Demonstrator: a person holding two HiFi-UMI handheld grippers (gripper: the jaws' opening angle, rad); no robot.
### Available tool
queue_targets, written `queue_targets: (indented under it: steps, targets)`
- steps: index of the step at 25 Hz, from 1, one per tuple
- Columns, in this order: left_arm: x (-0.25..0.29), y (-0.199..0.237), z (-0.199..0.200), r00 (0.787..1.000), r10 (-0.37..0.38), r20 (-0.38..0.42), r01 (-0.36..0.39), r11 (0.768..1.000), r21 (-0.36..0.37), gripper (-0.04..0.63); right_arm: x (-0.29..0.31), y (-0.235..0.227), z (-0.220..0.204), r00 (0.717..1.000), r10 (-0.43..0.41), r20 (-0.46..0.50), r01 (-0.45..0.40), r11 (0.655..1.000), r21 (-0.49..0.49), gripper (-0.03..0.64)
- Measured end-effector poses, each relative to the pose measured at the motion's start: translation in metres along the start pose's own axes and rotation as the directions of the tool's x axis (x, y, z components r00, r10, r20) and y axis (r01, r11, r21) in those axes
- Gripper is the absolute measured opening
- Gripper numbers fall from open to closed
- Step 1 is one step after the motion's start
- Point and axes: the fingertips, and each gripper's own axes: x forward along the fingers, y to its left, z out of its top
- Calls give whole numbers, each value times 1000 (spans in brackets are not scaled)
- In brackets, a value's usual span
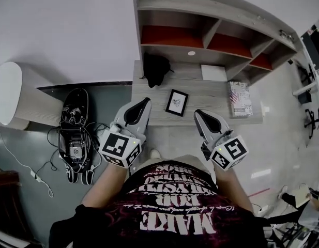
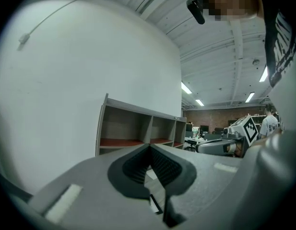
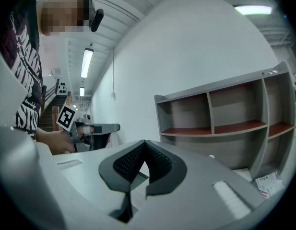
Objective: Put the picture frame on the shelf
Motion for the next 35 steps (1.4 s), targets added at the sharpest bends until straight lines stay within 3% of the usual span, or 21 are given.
queue_targets:
  steps: [8, 14, 20, 25, 31, 35]
  targets:
    - [9, 10, -15, 999, -18, -49, 17, 1000, -16, 5, 9, -7, 1, 1000, -15, 2, 15, 1000, 6, 26]
    - [19, 13, -11, 999, -18, -31, 17, 1000, -12, 5, 14, -25, -3, 1000, -22, 11, 22, 999, 26, 25]
    - [38, 18, -6, 999, 12, -37, -12, 1000, 5, 3, 27, -44, 2, 1000, 0, 23, 0, 1000, 25, 25]
    - [61, 28, -9, 998, 34, -46, -35, 999, -24, 3, 36, -69, 4, 1000, 4, 16, -4, 999, 33, 26]
    - [99, 40, -37, 994, 24, -104, -33, 996, -81, 3, 46, -118, -17, 999, -25, -36, 27, 996, 80, 26]
    - [124, 47, -78, 982, 11, -191, -33, 993, -114, 3, 52, -154, -49, 994, -47, -100, 59, 991, 122, 25]
